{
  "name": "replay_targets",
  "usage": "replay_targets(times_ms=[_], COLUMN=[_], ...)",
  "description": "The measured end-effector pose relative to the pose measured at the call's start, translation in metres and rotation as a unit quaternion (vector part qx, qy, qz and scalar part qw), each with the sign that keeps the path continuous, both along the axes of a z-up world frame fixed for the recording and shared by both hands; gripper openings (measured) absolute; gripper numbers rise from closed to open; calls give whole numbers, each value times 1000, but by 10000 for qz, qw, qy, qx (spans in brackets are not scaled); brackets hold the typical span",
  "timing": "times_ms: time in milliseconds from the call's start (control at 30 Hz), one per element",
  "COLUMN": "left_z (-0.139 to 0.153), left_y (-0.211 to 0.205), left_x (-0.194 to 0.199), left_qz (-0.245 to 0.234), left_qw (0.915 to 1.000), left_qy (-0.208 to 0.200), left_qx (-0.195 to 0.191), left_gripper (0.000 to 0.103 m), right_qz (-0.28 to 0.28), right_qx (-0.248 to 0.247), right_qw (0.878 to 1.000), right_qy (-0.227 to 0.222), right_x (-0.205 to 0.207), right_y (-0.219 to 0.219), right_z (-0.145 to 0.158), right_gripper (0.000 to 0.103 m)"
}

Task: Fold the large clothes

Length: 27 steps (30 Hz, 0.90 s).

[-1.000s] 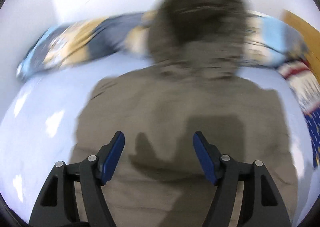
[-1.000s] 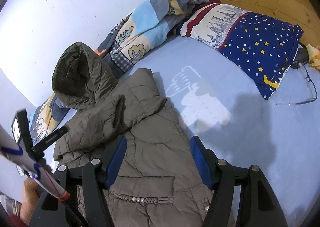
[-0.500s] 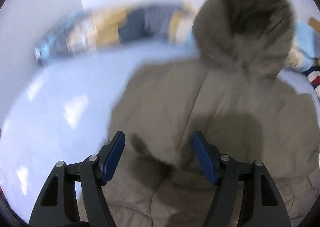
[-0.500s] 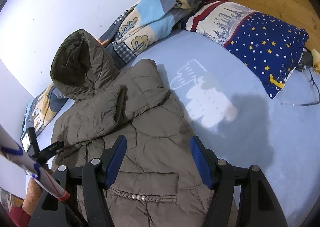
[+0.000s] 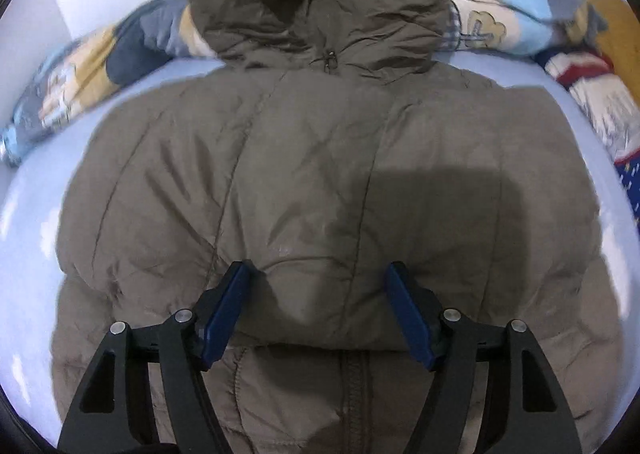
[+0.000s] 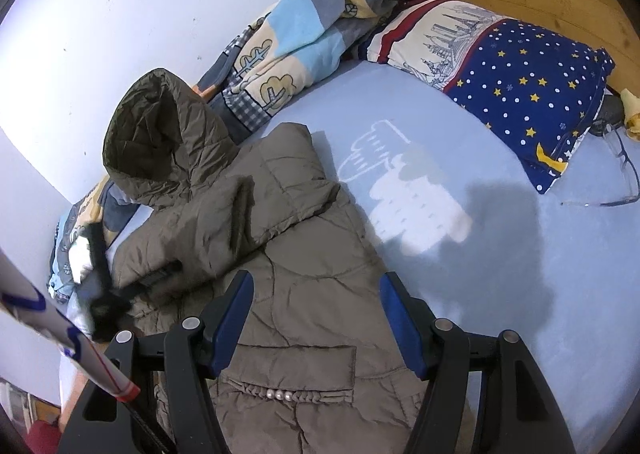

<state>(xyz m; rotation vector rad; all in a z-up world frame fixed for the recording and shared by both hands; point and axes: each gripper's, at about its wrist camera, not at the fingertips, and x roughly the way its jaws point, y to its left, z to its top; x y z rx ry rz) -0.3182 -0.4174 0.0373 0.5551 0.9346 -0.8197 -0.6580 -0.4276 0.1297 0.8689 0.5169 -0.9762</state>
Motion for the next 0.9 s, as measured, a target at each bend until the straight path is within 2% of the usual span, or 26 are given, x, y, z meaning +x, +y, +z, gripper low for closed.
replay_targets(times_ms=[67,133,167,267,467,533,633,667,767,833,900], left_z=[10,23,33,41,33,21,-2,-6,-3,11,32], left_y=[4,16,30,63,175,203,231,240,262,282,309], left_x=[0,0,1,2,12,14,15,14,6,0,-1], left_qz=[4,-33,-63,-47,284,403,573,618,703,689,689], left_qw=[9999,9991,9984,9977,9986,9984,9960,9949,9912,9906,9892], left_qy=[39,154,192,139,144,332,686,800,1114,1117,1055], left_qx=[-112,-386,-537,-661,-434,-235,49,6,-148,-390,-745], left_gripper=[70,70,70,70,70,70,71,71,70,70,71], right_qz=[14,15,16,27,273,420,757,880,1275,1478,1616], right_qx=[40,56,51,36,41,98,314,419,878,1317,1194], right_qw=[10000,10000,10000,10000,9996,9990,9962,9946,9864,9782,9766], right_qy=[-17,-37,-48,-86,43,129,282,369,555,629,770], right_x=[0,1,1,2,16,23,37,43,59,63,58], right_y=[-1,-2,-2,-1,7,10,16,19,26,36,49], right_z=[-1,-1,0,2,-2,-8,-22,-30,-60,-87,-93], right_gripper=[71,71,71,71,71,71,70,70,70,70,69])
